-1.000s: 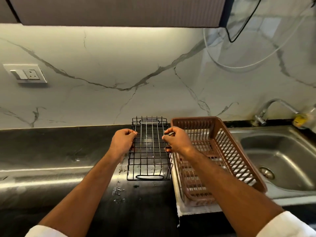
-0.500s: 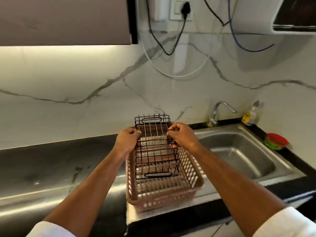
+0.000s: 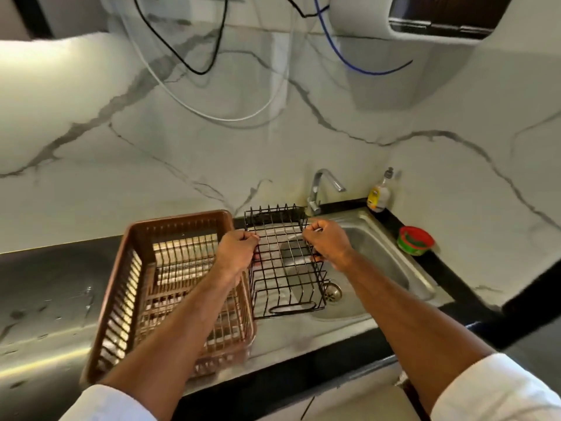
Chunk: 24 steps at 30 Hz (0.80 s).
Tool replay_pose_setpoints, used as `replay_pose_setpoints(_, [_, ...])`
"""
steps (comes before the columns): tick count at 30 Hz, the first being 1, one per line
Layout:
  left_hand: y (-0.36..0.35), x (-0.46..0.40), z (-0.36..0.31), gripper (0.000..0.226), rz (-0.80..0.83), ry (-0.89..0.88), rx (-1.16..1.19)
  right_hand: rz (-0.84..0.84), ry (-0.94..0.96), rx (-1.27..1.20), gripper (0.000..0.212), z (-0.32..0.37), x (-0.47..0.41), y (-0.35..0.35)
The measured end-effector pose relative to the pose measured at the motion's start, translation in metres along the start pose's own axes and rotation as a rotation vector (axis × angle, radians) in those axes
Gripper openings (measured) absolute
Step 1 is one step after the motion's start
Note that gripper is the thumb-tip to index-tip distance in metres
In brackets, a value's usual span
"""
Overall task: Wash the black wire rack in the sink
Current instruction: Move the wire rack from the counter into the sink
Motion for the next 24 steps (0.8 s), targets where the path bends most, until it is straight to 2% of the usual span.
replay_pose_setpoints(10, [-0.125,-0.056,-0.010,0.017,0.086,0.015,-0.085,-0.017,-0.081,0.065,0.007,-0.064,-0.075,0.080])
replay_pose_setpoints(18, [-0.214,-0.093,0.004,0.015,0.099,0.146,-0.096,0.045,-0.125,0.101,0.006,-0.119,-0.144,0.124])
replay_pose_setpoints(24, [-0.267,-0.110,0.026,0.014,0.095,0.285,-0.101,0.176,-0.174,0.096,0.005,-0.168,-0.196,0.140])
Point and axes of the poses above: each hand's wrist, its own x-axis away from the middle knuckle, its own y-axis out of the back of the hand, z = x × y, the point moved 9 cm from there along -x, towards the middle knuckle, and after that the axes turned 12 degrees about -x, right-handed, at the moved point
